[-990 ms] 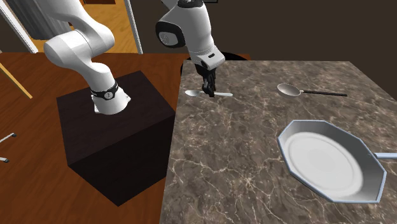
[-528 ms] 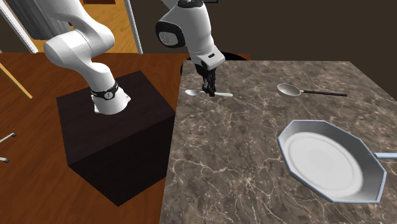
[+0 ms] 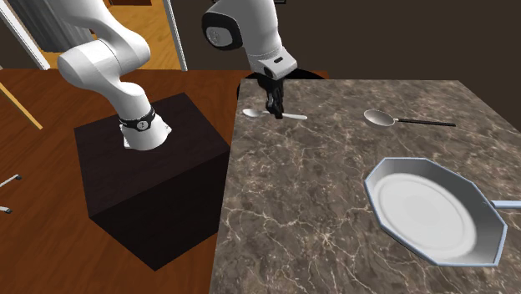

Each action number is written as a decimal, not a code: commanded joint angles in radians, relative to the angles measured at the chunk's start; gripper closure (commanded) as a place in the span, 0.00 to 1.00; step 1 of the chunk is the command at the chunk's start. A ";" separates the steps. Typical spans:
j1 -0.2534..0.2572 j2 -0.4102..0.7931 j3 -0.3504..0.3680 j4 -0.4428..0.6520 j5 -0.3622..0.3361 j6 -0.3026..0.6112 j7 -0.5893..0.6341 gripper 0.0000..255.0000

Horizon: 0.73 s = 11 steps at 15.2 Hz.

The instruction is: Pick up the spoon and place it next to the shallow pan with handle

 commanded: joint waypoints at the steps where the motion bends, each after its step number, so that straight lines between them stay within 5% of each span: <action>1: -0.001 -0.019 -0.003 0.011 0.001 -0.030 0.001 1.00; 11: -0.005 -0.099 -0.016 0.078 0.000 -0.175 0.013 1.00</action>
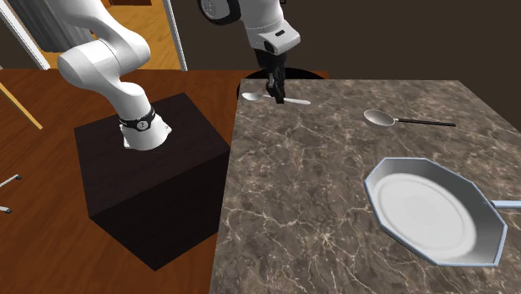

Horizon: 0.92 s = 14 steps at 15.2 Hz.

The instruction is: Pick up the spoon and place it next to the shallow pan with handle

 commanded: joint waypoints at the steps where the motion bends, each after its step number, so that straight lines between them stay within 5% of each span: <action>1: -0.001 -0.014 -0.003 0.017 -0.001 -0.031 0.003 1.00; 4: -0.003 -0.030 -0.007 0.040 -0.003 -0.070 0.007 1.00; 14: -0.011 0.383 0.008 0.500 -0.207 -0.127 0.127 1.00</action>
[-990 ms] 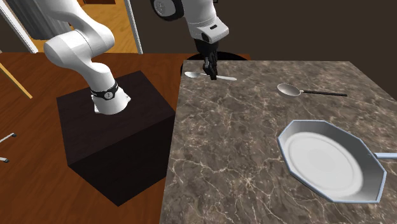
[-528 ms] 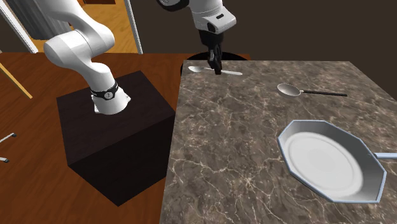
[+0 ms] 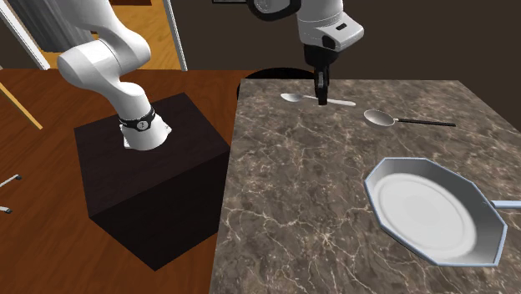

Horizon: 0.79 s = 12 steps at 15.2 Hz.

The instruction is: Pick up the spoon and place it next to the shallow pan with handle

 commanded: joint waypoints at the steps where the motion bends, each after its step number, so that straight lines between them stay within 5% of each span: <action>1: 0.012 0.084 -0.003 0.107 -0.041 -0.026 0.025 1.00; 7: 0.075 0.353 -0.031 0.493 -0.138 -0.152 0.069 1.00; 11: 0.147 0.597 -0.057 0.893 -0.190 -0.309 0.077 1.00; 12: 0.146 0.596 -0.059 0.878 -0.189 -0.295 0.076 1.00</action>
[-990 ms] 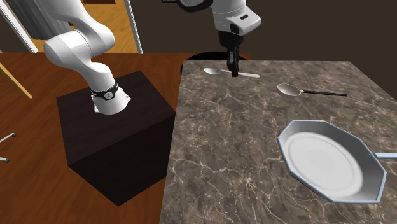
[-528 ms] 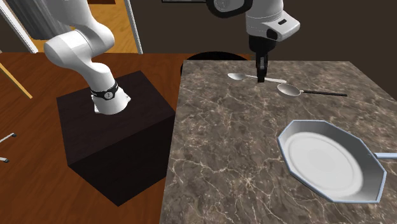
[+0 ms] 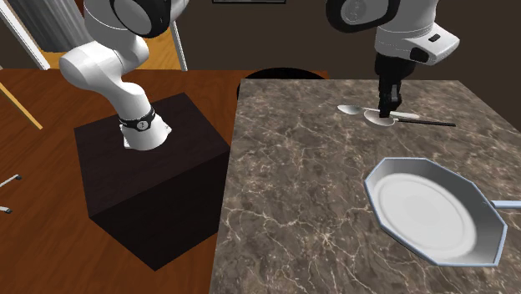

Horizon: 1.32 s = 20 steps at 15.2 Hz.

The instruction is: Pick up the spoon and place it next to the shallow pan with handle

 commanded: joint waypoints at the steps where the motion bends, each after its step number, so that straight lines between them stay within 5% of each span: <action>1: 0.005 0.029 -0.004 0.025 -0.005 0.003 -0.002 1.00; 20: -0.008 0.071 -0.013 -0.141 -0.013 0.209 -0.009 1.00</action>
